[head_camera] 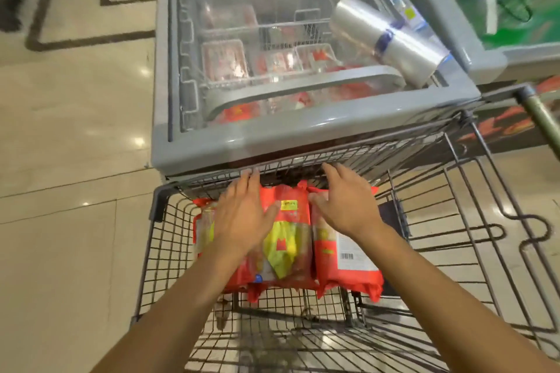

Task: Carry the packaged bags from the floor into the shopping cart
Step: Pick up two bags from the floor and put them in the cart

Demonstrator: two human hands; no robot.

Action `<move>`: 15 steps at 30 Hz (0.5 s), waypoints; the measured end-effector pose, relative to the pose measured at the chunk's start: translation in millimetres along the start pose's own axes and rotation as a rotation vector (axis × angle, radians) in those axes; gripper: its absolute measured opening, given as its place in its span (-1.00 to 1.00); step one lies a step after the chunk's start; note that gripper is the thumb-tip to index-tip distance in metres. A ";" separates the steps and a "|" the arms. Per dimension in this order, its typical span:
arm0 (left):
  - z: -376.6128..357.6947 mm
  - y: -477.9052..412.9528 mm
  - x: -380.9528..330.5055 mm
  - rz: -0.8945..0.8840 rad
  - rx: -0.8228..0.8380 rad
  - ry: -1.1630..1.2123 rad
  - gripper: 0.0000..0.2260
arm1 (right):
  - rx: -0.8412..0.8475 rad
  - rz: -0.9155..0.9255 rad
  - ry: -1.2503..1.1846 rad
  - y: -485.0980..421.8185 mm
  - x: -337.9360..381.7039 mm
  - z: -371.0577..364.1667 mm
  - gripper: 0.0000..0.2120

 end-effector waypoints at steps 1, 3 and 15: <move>38.5 5.6 1.2 -0.036 -0.088 -0.004 -0.29 | 0.002 0.054 0.029 7.5 29.4 30.2 -0.27; 93.2 19.2 3.5 -0.084 -0.172 -0.028 -0.29 | -0.037 0.170 0.056 24.5 77.5 74.0 -0.27; 375.3 193.3 157.7 0.361 -0.525 -0.323 -0.28 | -0.192 0.831 -0.017 161.6 377.8 209.3 -0.28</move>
Point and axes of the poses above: each hand's wrist, its own y-axis away from the middle knuckle, its own z-axis out of the back of the hand, x = y × z, the point moved 1 cm from there along -y, towards the middle knuckle, and after that the axes turned 11 degrees about -x, right-handed, at the moved point
